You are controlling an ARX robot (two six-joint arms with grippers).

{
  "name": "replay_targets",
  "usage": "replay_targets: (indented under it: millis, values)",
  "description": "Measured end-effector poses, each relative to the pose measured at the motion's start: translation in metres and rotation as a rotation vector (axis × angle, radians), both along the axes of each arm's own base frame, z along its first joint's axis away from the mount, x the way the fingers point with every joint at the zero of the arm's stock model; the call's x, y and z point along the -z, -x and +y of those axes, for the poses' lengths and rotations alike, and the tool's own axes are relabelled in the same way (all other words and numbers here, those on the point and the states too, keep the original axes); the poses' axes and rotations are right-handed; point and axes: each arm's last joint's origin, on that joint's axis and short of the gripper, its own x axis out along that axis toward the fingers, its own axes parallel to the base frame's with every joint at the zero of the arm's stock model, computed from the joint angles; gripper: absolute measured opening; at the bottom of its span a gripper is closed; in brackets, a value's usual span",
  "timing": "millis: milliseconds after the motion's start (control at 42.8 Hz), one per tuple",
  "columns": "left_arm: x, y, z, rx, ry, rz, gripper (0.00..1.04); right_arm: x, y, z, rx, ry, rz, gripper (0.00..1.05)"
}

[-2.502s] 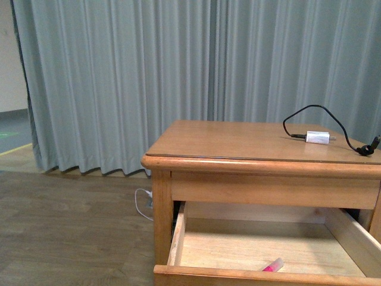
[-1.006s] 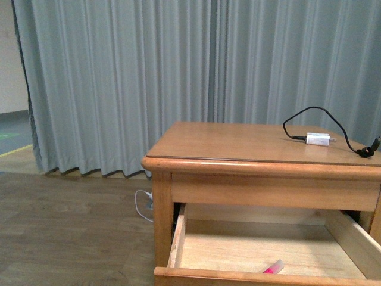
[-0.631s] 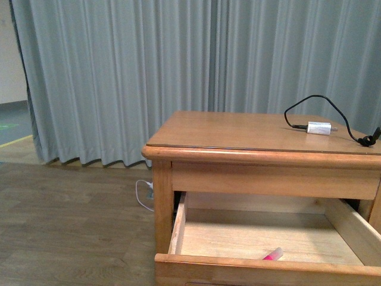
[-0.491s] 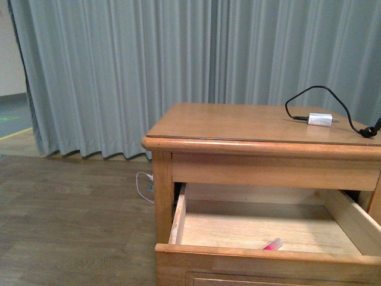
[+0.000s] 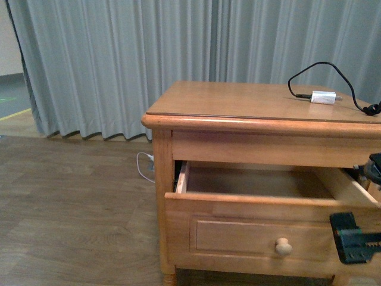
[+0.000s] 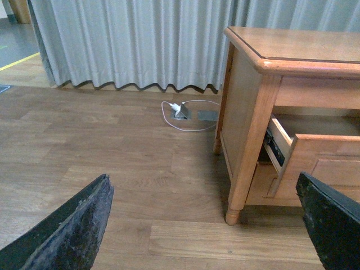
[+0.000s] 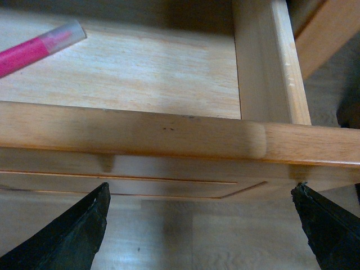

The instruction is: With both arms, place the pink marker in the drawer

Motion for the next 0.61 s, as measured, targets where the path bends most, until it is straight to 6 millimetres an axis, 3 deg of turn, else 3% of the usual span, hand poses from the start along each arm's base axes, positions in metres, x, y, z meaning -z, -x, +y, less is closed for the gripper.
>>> replay_targets:
  millis: [257,608]
  values:
    - [0.000,0.000,0.000,0.000,0.000,0.000,0.99,0.011,-0.051,0.009,0.019,-0.033,-0.116,0.96]
    - [0.000,0.000,0.000,0.000,0.000,0.000,0.99,0.024,-0.092,0.012,0.067,-0.070,-0.220,0.96]
